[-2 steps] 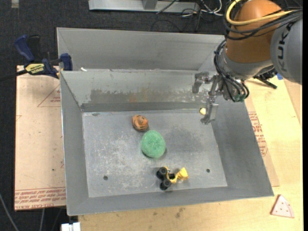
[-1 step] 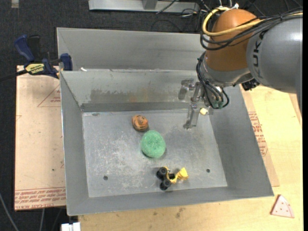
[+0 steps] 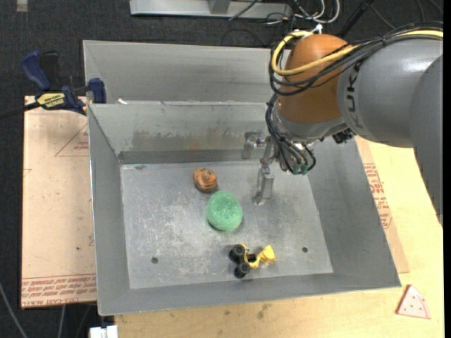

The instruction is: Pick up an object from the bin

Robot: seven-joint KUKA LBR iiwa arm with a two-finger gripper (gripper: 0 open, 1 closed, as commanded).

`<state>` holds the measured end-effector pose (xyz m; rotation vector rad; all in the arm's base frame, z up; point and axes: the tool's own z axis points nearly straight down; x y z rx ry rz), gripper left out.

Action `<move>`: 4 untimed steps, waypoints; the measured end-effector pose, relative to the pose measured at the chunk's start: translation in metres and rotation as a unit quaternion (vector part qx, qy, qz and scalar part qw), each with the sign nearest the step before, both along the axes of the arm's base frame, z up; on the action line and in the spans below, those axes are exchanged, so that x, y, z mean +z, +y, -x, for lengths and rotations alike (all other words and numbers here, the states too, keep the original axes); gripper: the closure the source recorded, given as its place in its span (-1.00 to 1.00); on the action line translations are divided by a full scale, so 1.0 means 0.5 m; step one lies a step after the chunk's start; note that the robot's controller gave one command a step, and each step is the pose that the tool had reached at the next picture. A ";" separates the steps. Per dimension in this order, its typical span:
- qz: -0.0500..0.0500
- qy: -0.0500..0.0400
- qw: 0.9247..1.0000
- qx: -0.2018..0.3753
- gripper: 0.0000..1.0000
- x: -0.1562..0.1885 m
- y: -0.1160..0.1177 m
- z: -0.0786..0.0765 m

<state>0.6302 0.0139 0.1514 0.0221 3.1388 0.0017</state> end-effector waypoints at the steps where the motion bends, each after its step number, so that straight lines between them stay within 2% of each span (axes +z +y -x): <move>1: 0.000 0.000 1.000 0.025 -1.00 -0.018 0.013 0.006; 2: -0.001 0.001 1.000 0.019 -1.00 -0.094 -0.068 0.018; 3: 0.003 0.000 1.000 0.003 -1.00 -0.124 -0.086 0.000; 4: 0.000 0.001 1.000 0.031 -1.00 -0.142 0.043 0.029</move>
Offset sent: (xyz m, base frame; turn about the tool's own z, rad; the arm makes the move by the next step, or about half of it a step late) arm -0.0167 -0.0593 -0.0593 0.0050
